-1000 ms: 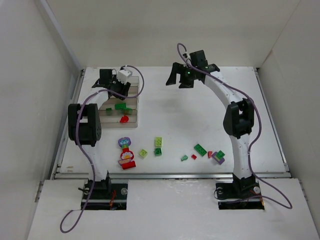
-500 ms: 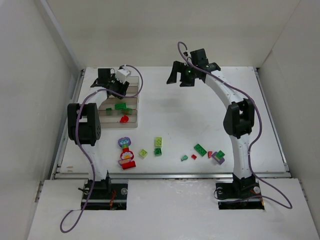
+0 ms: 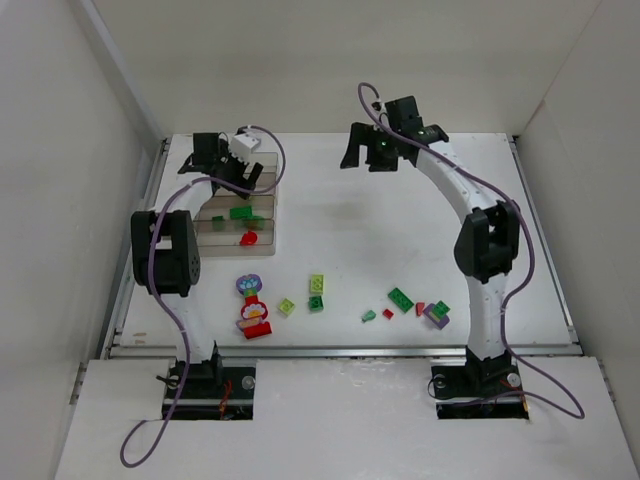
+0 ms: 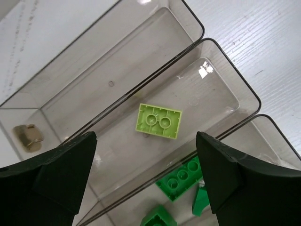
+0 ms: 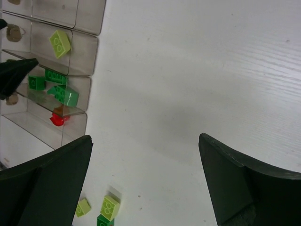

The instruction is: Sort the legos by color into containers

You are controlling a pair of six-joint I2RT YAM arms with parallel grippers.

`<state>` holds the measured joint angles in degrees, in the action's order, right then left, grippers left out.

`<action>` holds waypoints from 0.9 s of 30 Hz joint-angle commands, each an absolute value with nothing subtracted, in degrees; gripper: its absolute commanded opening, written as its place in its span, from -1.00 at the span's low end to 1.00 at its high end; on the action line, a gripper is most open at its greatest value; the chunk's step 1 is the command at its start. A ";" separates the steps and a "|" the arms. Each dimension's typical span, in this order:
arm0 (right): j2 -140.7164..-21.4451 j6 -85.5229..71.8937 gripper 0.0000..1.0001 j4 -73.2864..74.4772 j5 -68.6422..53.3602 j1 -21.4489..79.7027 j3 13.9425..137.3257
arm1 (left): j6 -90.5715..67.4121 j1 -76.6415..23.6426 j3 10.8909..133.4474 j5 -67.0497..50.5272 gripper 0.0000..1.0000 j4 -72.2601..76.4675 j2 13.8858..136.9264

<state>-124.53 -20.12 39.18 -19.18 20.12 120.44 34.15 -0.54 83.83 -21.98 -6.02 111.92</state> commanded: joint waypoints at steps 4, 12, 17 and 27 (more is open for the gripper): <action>-114.88 -14.95 1.00 39.27 -9.07 25.30 115.77 | 29.37 0.26 84.73 -15.83 0.69 -7.46 97.92; -114.78 -14.41 1.00 45.52 0.17 36.81 110.30 | 20.05 0.88 74.65 -4.23 0.73 -12.03 80.18; -115.49 -18.36 1.00 47.11 -2.19 41.83 105.83 | 19.42 1.41 66.64 -2.29 0.79 -15.91 67.01; -111.88 -29.52 0.83 41.05 -1.67 46.93 91.41 | 21.36 1.41 52.13 -1.32 0.93 -16.44 44.93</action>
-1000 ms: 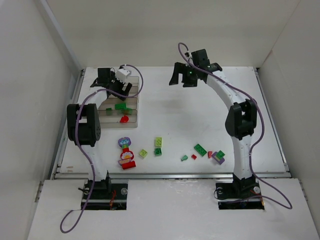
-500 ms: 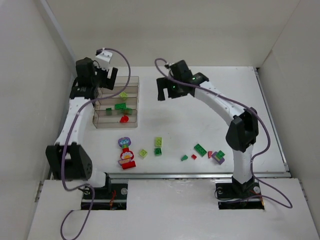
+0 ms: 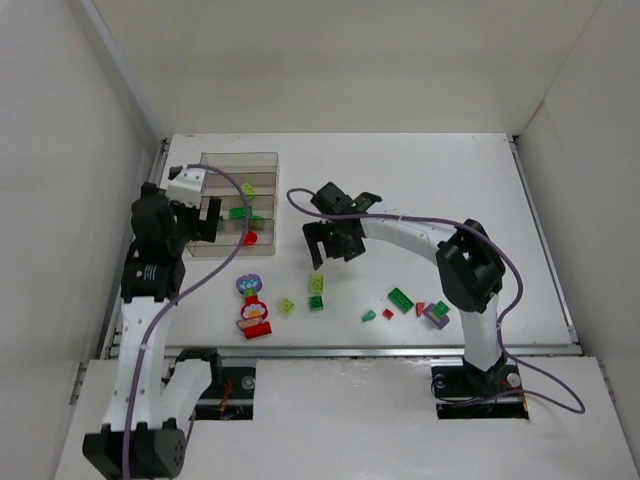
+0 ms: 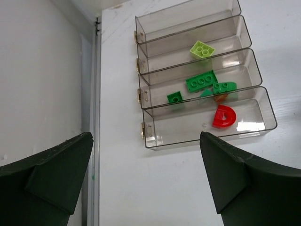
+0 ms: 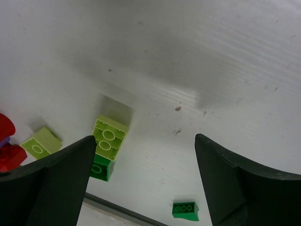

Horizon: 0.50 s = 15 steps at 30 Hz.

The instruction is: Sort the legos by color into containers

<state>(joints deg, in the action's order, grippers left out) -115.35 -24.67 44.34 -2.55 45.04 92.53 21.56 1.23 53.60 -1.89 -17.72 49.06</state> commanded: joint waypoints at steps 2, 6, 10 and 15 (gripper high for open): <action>-111.88 -31.71 0.81 38.51 -2.37 47.46 89.13 | 21.36 1.41 50.90 -2.02 0.96 -16.96 41.32; -111.88 -33.57 0.81 35.86 -2.90 47.46 88.41 | 21.36 1.41 50.36 -2.02 0.98 -18.19 38.50; -113.12 -34.10 0.78 36.39 -0.36 49.83 90.61 | 20.13 1.41 50.36 -1.49 0.98 -19.95 37.18; -115.93 -36.56 0.71 38.23 1.31 51.06 90.71 | 19.51 1.41 49.22 -1.49 0.98 -19.95 35.43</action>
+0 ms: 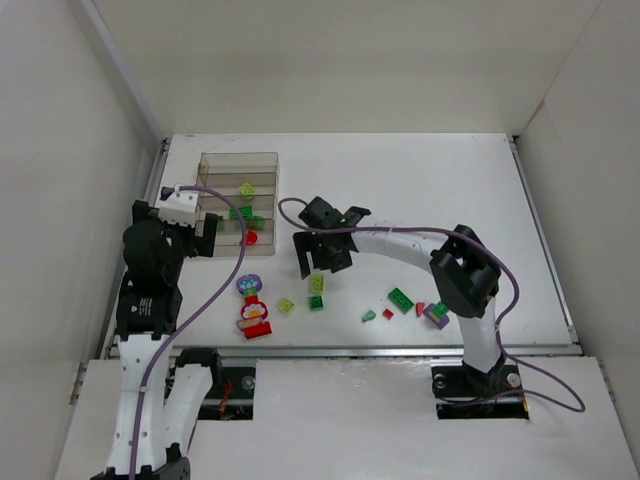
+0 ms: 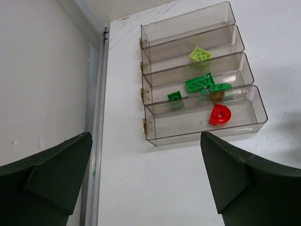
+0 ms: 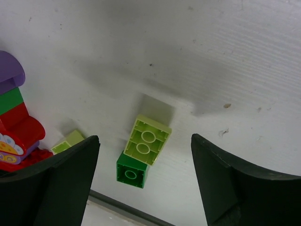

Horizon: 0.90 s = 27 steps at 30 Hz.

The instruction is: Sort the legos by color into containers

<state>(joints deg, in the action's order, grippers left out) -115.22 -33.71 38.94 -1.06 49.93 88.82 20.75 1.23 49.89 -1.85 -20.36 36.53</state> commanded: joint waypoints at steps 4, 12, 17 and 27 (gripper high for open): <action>-115.93 -37.35 0.52 37.71 2.37 51.68 89.04 | 18.98 1.41 48.69 -0.97 0.98 -19.95 35.42; -119.18 -37.35 0.32 38.50 1.85 52.21 90.88 | 17.84 1.41 48.16 -2.11 0.98 -19.95 34.90; -119.71 -36.83 -0.23 38.50 1.85 52.21 90.88 | 18.37 1.41 48.16 -2.11 0.98 -19.95 34.89; -117.08 -26.03 -1.00 36.74 -2.26 51.68 101.41 | 27.92 1.41 47.64 -16.95 0.82 -21.27 33.57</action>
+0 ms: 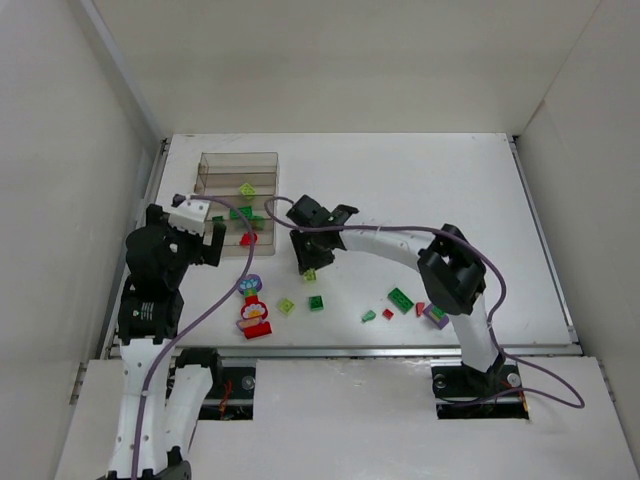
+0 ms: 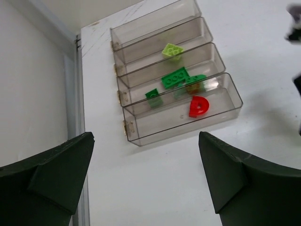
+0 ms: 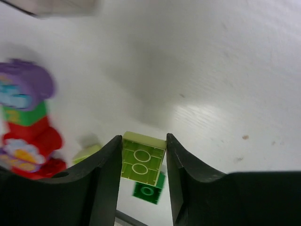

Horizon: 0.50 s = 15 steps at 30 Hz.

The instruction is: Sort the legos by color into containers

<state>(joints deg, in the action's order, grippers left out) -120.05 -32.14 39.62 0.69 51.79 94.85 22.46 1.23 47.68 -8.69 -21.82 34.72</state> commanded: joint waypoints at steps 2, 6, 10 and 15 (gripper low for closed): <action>-115.32 -22.26 -1.00 34.64 -6.31 50.19 106.77 | 30.49 1.41 48.25 -21.59 0.82 -21.27 33.57; -113.99 -20.22 -1.00 27.70 -22.47 43.61 113.46 | 39.35 1.41 51.58 -31.25 0.94 -21.27 37.78; -117.32 -17.06 -1.00 25.22 -34.61 37.36 122.06 | 47.80 1.41 55.97 -39.80 0.98 -16.89 46.12; -120.84 -15.64 -1.00 21.12 -48.67 32.61 127.35 | 51.06 -4.28 64.76 -45.35 0.98 -10.30 63.23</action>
